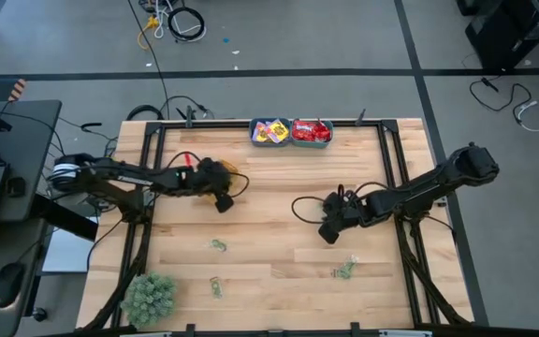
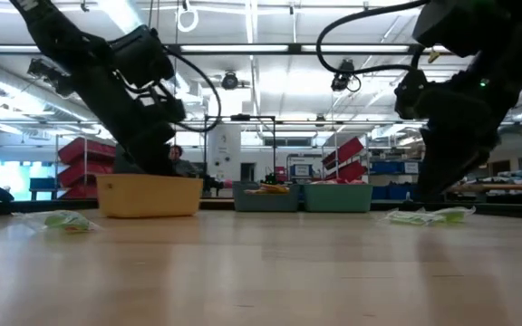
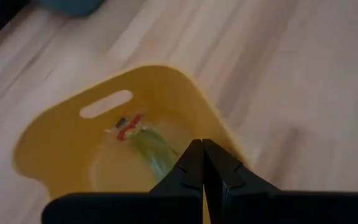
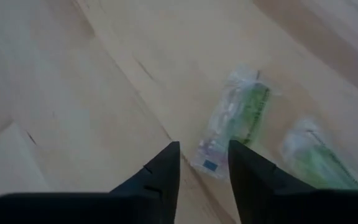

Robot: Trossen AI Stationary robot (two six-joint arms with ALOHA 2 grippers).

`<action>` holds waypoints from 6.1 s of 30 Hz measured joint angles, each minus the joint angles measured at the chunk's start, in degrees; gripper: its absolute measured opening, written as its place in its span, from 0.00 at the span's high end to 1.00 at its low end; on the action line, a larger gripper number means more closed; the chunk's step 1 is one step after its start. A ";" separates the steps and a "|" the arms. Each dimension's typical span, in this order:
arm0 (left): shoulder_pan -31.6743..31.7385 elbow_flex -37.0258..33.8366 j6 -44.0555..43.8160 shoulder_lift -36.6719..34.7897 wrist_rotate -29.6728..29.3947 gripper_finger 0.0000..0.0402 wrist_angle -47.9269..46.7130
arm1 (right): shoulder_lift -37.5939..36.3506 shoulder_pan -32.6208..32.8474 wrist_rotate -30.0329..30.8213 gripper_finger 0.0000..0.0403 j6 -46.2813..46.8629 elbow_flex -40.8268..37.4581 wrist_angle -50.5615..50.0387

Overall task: Sort candy
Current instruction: Put the green gummy into the yellow bin

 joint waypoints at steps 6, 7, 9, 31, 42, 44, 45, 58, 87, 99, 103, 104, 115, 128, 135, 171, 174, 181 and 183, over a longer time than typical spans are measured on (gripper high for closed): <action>-0.67 0.30 1.69 4.58 8.94 1.00 9.30 | 2.92 0.89 0.01 0.60 0.42 0.00 1.93; -1.26 0.60 1.73 5.07 9.91 1.00 11.02 | 3.08 1.02 0.01 0.58 0.89 0.00 1.97; -2.70 1.09 3.00 5.54 11.57 1.00 14.15 | 3.22 1.12 0.01 0.55 1.49 0.00 2.08; -16.80 -2.64 4.59 -4.33 1.25 1.00 22.37 | 13.30 0.38 11.24 0.56 3.98 0.26 7.87; -17.24 -13.69 2.62 -15.36 -9.17 1.00 40.26 | 9.98 -1.32 12.17 0.97 -10.97 4.55 14.75; -17.17 -15.51 2.84 -16.92 -9.69 1.00 42.81 | 10.07 -3.23 10.74 0.95 -16.52 6.75 19.13; -17.16 -16.04 2.85 -17.13 -9.75 1.00 44.11 | 10.30 -4.32 9.64 0.94 -19.10 8.07 21.98; -17.12 -18.66 4.71 -18.20 -12.24 1.00 50.05 | 22.70 -13.82 -0.63 0.98 -41.04 31.08 25.38; -17.01 -18.67 4.72 -18.84 -14.17 1.00 47.16 | 31.78 -18.72 -9.08 0.51 -42.94 36.89 21.85; -17.01 -18.67 4.58 -18.81 -14.17 1.00 46.23 | 17.80 -10.50 -7.12 0.97 -43.90 29.36 -6.06; -17.01 -18.67 4.64 -18.81 -14.17 1.00 47.03 | 12.69 -7.51 -4.68 0.99 -37.20 22.19 -10.89; -17.01 -18.67 4.65 -18.81 -14.17 1.00 47.05 | 11.15 -7.06 -4.10 0.99 -35.22 20.33 -11.53; -17.01 -18.67 4.64 -18.81 -14.17 1.00 47.28 | 0.19 -8.85 -5.48 0.80 -23.91 5.91 -19.53; -17.01 -18.69 4.71 -18.81 -14.17 1.00 44.93 | 1.68 -15.53 -7.96 0.53 -27.53 0.89 -16.65; -17.01 -18.69 4.61 -18.79 -14.17 1.00 44.85 | 2.03 -15.68 -9.31 0.84 -27.53 1.05 -14.81; -16.99 -18.69 7.56 -18.79 -14.71 1.00 47.91 | 39.11 -18.95 -13.74 0.86 -52.65 47.98 13.64; -16.99 -18.69 7.56 -18.79 -14.71 1.00 47.86 | 38.98 -18.84 -13.74 0.76 -52.97 48.11 14.05; -16.99 -18.69 7.54 -18.79 -14.74 1.00 47.54 | 34.64 -16.91 -13.74 0.47 -53.04 48.11 11.44; -16.99 -18.69 7.54 -18.79 -14.74 1.00 47.47 | 33.19 -16.34 -13.74 0.39 -53.04 48.11 10.76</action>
